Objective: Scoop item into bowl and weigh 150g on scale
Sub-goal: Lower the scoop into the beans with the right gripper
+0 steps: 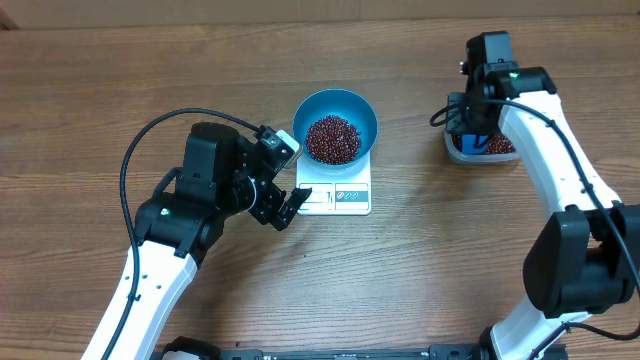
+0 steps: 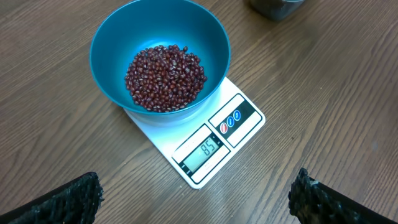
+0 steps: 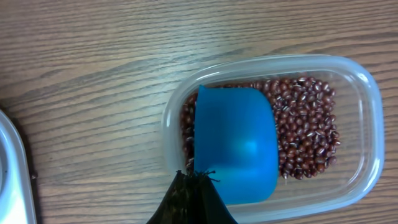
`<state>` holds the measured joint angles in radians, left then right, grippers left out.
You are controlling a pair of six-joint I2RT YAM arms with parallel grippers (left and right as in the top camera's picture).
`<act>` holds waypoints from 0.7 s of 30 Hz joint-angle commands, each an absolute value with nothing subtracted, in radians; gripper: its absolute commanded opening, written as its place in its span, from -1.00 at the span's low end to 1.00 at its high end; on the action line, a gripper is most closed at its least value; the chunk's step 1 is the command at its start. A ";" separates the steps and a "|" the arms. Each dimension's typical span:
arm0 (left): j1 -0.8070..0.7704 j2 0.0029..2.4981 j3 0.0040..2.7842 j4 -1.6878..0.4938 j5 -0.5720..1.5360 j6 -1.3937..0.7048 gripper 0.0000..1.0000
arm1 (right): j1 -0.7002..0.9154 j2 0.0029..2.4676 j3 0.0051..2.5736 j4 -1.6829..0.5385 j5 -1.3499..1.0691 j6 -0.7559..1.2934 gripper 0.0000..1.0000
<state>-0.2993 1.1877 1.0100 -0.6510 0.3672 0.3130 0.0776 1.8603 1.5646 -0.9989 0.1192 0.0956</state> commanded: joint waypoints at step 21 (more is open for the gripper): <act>-0.294 1.189 1.036 -0.650 0.382 0.299 0.99 | 0.084 1.860 1.558 -1.008 0.414 -0.080 -0.93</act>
<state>-0.2993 1.1877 1.0100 -0.6510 0.3672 0.3130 0.0727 1.8603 1.5646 -1.0084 0.3527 -0.0574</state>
